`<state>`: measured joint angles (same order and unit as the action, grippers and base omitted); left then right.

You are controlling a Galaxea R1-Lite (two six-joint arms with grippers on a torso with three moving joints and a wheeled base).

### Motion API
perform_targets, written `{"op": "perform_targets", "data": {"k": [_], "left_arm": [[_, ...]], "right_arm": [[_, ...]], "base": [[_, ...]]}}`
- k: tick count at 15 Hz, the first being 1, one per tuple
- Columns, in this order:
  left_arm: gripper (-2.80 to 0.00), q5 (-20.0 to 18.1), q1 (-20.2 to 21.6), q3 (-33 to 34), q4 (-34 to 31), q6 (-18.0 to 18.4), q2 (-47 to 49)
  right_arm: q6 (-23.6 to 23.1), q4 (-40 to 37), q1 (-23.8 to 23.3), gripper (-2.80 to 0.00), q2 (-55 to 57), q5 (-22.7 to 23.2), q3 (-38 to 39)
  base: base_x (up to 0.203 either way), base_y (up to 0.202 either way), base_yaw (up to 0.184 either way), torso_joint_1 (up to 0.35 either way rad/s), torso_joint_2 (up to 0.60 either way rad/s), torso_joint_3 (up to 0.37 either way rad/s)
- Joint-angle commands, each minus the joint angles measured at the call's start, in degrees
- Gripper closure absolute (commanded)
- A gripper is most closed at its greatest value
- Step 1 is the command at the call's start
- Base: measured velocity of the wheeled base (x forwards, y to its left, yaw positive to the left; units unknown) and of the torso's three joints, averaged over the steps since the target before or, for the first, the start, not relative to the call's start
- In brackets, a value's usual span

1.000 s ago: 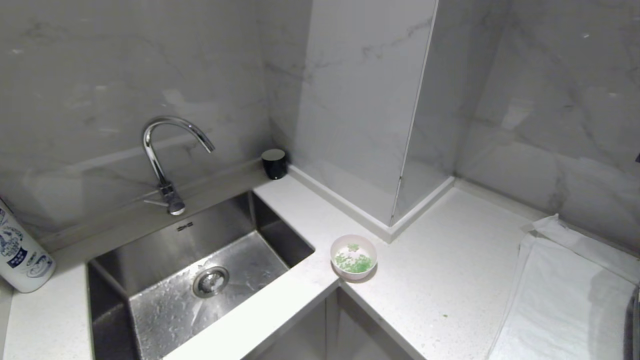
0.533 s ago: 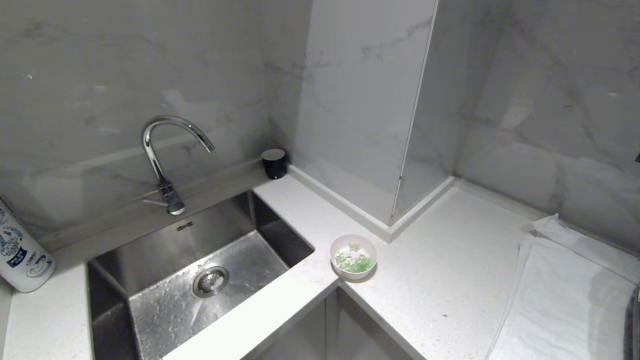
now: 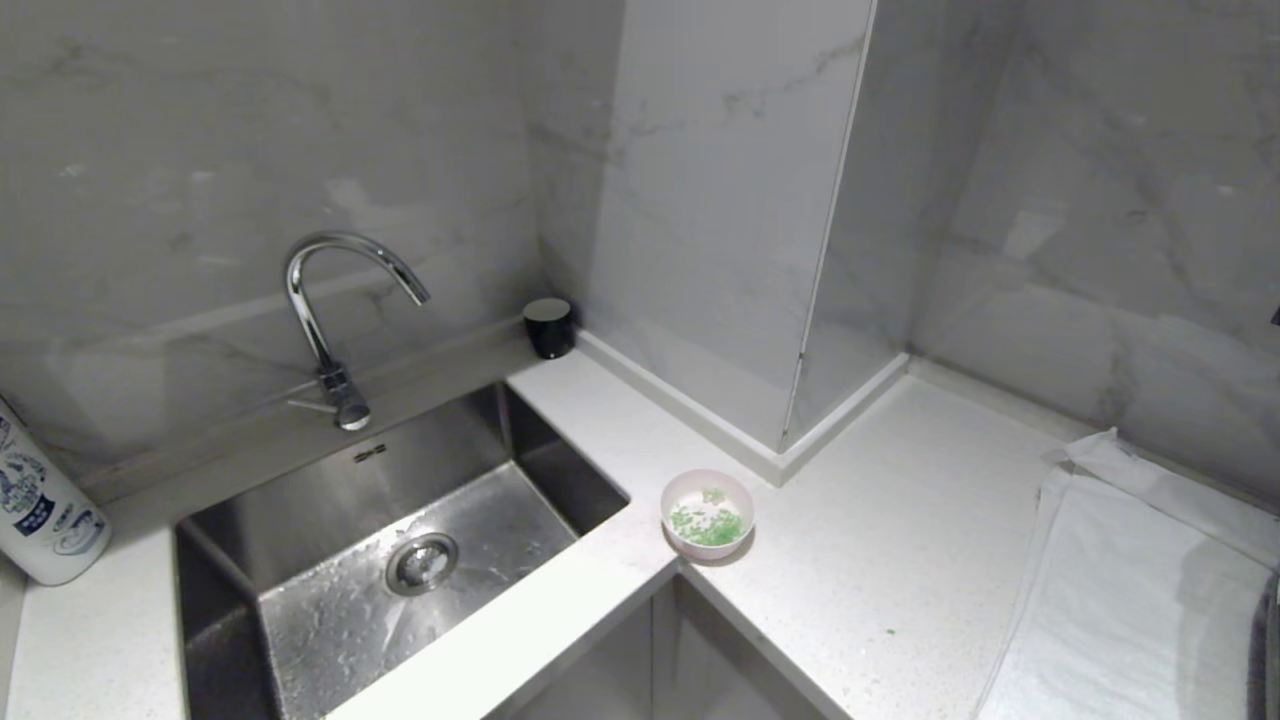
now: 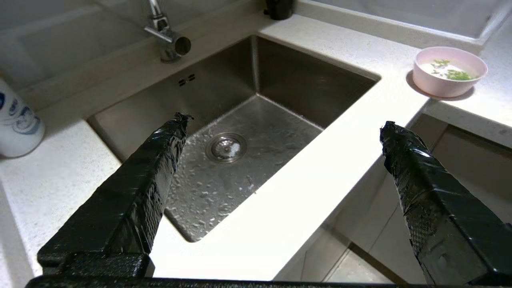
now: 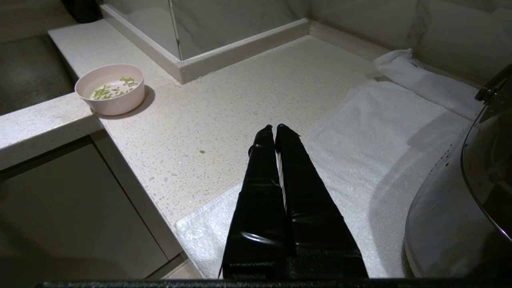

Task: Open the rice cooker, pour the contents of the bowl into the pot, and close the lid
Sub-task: Pour the water from the bowl into the rice cooker

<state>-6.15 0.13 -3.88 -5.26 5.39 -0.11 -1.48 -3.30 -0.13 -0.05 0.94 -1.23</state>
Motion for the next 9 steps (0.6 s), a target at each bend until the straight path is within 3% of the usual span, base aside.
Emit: {"op": "perform_targets", "data": {"k": [1, 2, 4, 8, 9], "left_arm": [[-2.8, 2.5, 0.1, 1.1, -0.1, 3.6, -0.1], [-2.8, 4.7, 0.0, 1.7, 0.0, 6.0, -0.1], [-2.8, 4.8, 0.0, 1.9, 0.2, 1.9, -0.2], [-2.8, 4.9, 0.0, 2.0, 0.2, 0.9, -0.1], [0.0, 4.8, 0.0, 2.0, 0.2, 1.0, -0.1]], "right_arm": [[0.0, 0.0, 0.0, 0.0, 0.0, 0.0, 0.0], [0.0, 0.0, 0.0, 0.0, 0.0, 0.0, 0.0], [0.0, 0.0, 0.0, 0.0, 0.0, 0.0, 0.0], [0.0, 0.0, 0.0, 0.0, 0.0, 0.0, 0.0], [0.0, 0.0, 0.0, 0.0, 0.0, 0.0, 0.0]], "base": [[0.0, 0.0, 0.0, 0.0, 0.0, 0.0], [0.0, 0.0, 0.0, 0.0, 0.0, 0.0], [0.0, 0.0, 0.0, 0.0, 0.0, 0.0], [0.0, 0.0, 0.0, 0.0, 0.0, 0.0], [0.0, 0.0, 0.0, 0.0, 0.0, 0.0]]}}
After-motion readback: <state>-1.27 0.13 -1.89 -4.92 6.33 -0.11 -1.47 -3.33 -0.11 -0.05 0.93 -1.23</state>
